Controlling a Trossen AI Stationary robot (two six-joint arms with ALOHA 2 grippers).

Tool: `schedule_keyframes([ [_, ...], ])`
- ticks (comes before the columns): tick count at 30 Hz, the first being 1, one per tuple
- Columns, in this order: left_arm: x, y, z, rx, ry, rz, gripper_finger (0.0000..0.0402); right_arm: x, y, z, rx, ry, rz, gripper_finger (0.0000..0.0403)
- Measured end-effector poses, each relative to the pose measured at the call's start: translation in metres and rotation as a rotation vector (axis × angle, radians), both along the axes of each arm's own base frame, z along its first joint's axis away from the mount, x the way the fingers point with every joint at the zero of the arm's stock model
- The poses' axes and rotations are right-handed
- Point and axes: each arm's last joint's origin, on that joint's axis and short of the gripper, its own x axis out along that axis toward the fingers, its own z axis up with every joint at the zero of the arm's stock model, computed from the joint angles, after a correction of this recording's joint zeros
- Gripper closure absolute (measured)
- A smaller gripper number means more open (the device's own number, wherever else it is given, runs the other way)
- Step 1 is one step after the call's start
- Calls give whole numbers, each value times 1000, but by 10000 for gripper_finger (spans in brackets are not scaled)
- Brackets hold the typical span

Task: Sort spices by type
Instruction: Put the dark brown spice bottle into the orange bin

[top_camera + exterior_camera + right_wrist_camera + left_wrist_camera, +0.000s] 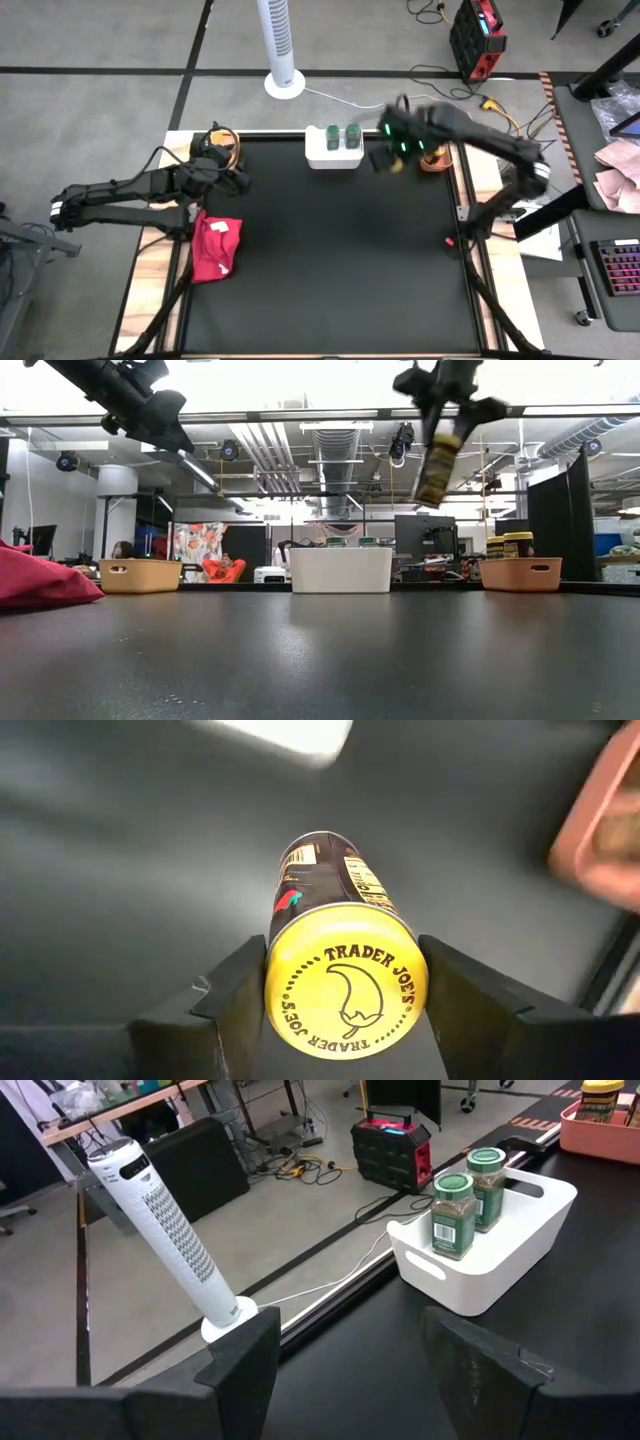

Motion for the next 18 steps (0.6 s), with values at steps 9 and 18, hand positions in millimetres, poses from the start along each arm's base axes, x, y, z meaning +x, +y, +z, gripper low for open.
schedule_keyframes([
  [9, 0, 0, 0, 16, 30, -11, 175, -1, -110, 11, -38, 142, -61, 187],
  [18, -1, 0, 0, 21, 38, -15, 175, -44, -141, 27, 40, 13, -63, 187],
])
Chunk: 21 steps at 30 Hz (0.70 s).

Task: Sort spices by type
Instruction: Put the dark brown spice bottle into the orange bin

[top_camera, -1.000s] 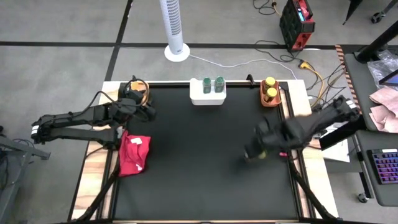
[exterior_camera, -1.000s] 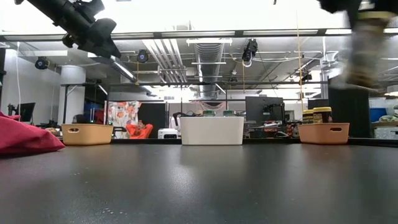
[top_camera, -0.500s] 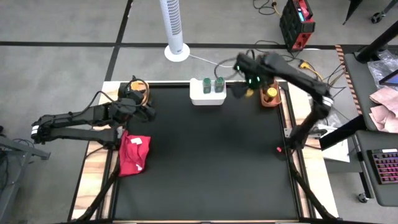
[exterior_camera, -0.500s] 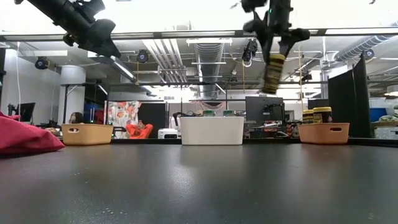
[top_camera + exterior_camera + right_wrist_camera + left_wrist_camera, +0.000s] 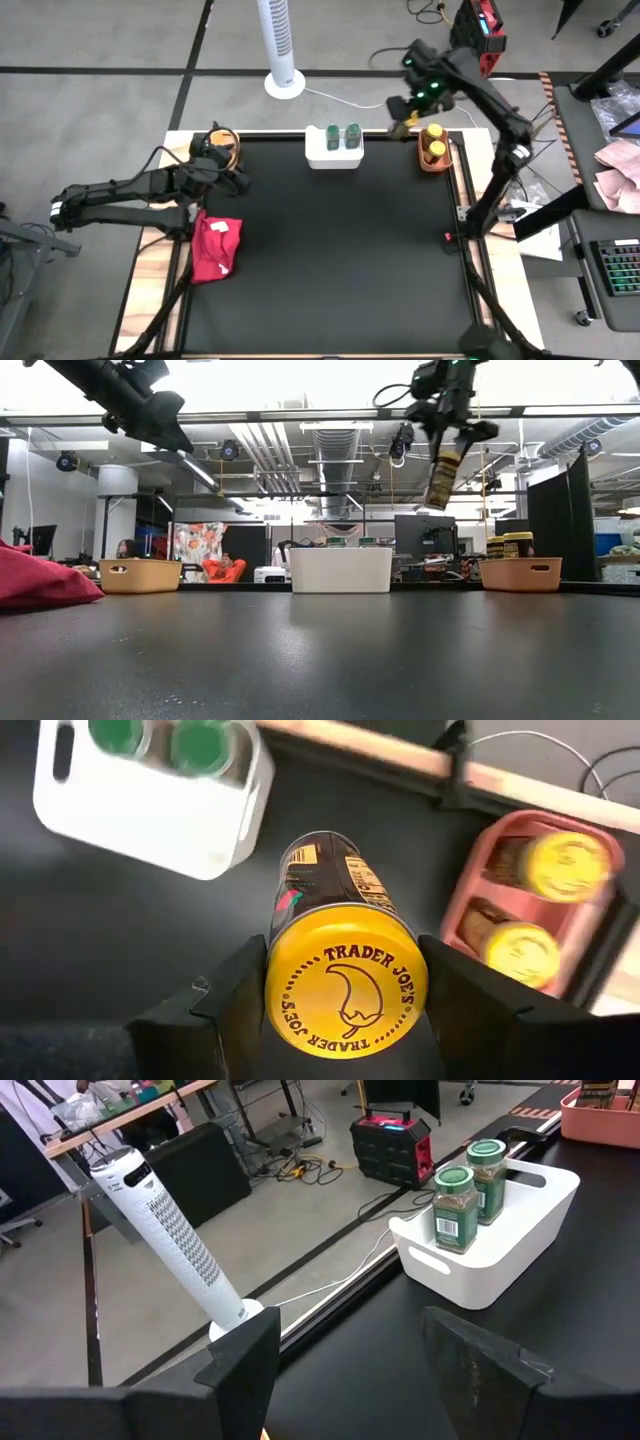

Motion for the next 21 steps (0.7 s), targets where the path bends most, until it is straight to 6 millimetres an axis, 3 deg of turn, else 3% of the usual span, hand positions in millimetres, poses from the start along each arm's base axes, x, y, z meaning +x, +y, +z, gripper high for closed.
schedule_keyframes([
  [6, 0, 0, 0, 0, -1, 0, 175, -49, 9, 23, -87, -5, -159, 187],
  [9, 0, 0, 0, -2, -7, 2, 175, -64, 18, 22, -84, 4, -190, 187],
  [15, 0, 0, 0, -8, -18, 6, 175, -69, 21, -10, -6, 112, -194, 187],
  [21, 0, 0, 0, -8, -18, 6, 175, -64, 9, -44, 57, 184, -190, 187],
])
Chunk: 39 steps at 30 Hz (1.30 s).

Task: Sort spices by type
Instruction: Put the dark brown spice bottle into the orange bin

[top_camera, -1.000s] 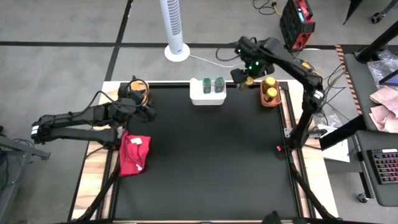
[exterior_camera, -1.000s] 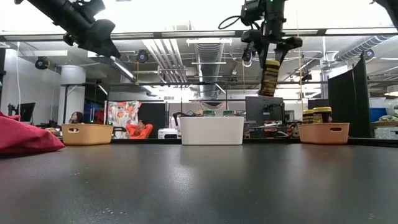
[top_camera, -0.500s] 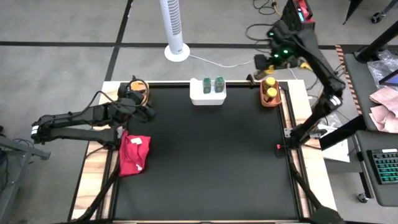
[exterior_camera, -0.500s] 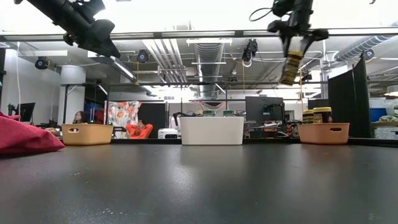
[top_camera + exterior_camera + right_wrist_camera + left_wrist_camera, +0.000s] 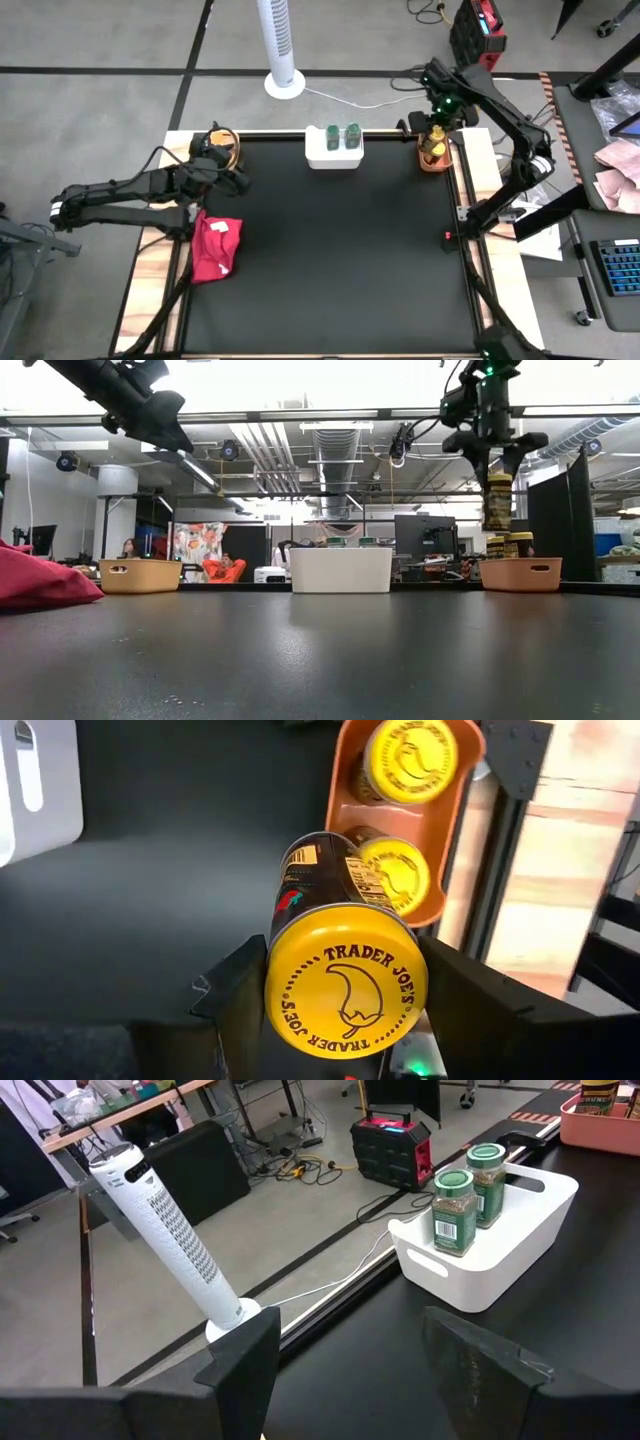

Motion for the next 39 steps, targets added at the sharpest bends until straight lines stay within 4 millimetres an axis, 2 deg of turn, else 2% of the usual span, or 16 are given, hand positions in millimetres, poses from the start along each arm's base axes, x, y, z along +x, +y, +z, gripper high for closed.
schedule_keyframes([
  [9, 0, 0, 0, 0, 1, 0, 175, 8, -13, -12, -27, 14, 16, 187],
  [14, 0, 0, 0, 0, 1, 1, 175, 10, -15, -3, -46, -14, 19, 187],
  [20, 0, 0, 0, 0, 1, 0, 175, 7, -11, 17, -67, -25, 36, 187],
  [24, 0, 0, 0, 0, 1, 0, 175, 8, -13, 19, -97, -36, 37, 187],
  [33, 0, 0, -2, -1, 6, 0, 175, 18, -27, -20, 12, 38, 64, 187],
  [39, 0, 0, -2, -1, 7, 0, 175, 18, -29, -25, 8, 84, 62, 187],
])
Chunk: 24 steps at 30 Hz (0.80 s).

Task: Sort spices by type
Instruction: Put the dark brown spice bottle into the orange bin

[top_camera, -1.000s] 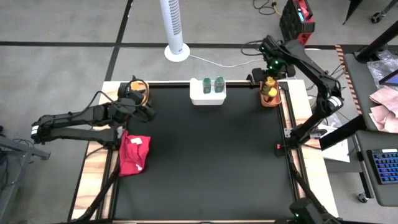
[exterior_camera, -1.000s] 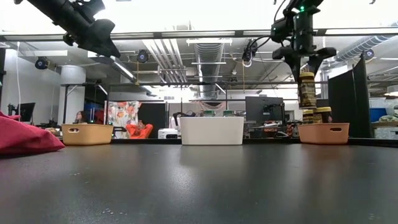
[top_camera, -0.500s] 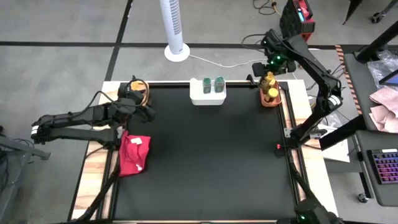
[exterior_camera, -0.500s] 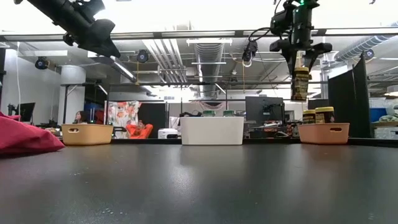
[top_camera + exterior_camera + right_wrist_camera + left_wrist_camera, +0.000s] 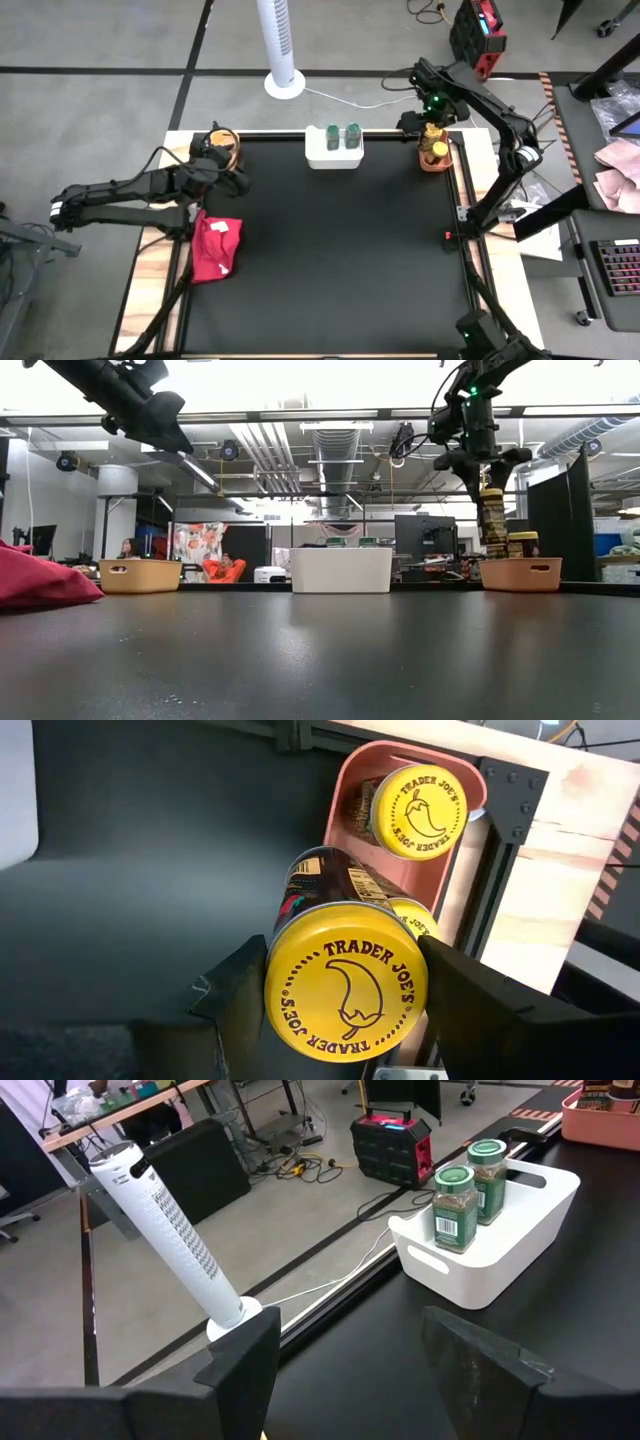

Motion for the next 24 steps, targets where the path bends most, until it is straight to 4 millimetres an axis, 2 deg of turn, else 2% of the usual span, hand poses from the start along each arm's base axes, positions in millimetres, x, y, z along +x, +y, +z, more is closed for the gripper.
schedule_keyframes([
  [15, -1, 0, -1, -3, 14, 0, 175, -2, 0, -2, -13, 35, -7, 187],
  [24, -1, 0, -2, -5, 14, 1, 175, -2, 1, -11, 9, 54, -6, 187],
])
